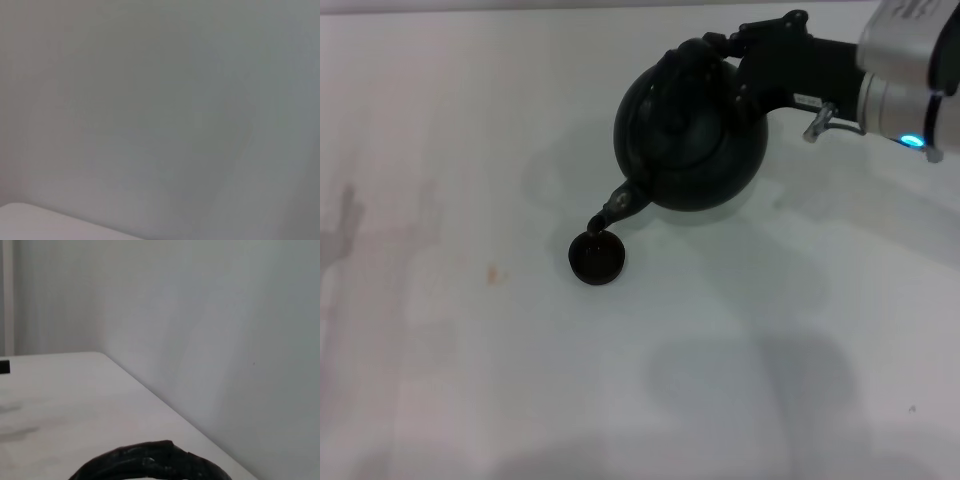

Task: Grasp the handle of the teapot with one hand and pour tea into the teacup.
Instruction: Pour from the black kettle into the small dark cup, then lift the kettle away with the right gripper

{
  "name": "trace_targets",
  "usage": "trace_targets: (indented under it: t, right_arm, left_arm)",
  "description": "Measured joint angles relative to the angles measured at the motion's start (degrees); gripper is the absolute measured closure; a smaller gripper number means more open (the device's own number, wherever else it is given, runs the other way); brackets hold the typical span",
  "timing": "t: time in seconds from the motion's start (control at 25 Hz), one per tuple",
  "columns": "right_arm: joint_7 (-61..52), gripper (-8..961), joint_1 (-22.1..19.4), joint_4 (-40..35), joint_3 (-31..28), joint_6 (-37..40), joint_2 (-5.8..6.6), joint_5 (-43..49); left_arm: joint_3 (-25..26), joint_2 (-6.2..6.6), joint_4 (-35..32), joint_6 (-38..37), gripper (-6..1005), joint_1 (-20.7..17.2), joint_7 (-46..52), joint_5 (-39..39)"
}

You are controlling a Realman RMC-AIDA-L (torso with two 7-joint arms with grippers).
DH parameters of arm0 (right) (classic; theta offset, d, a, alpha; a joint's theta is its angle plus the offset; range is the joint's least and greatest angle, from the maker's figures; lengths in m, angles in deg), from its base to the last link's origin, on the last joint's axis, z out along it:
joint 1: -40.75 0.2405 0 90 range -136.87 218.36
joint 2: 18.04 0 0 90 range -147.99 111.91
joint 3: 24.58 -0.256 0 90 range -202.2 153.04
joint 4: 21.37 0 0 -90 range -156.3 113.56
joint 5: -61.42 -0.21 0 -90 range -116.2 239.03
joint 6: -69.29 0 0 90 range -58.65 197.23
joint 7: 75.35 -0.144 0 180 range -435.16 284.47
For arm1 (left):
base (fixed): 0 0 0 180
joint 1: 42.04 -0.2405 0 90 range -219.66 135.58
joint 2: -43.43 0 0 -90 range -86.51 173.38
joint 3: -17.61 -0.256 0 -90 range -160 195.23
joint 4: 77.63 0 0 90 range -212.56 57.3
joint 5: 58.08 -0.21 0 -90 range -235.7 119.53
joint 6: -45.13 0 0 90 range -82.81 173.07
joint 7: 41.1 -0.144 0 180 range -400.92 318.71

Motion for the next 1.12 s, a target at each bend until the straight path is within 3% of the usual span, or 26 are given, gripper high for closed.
trace_targets:
  t: [1.12]
  right_arm:
    - [10.56, 783, -1.76, -1.18, 8.46, -9.85, -0.23, -0.17]
  left_arm:
    - [0.0, 0.0, -0.57, -0.17, 139, -0.02, 0.0, 0.78]
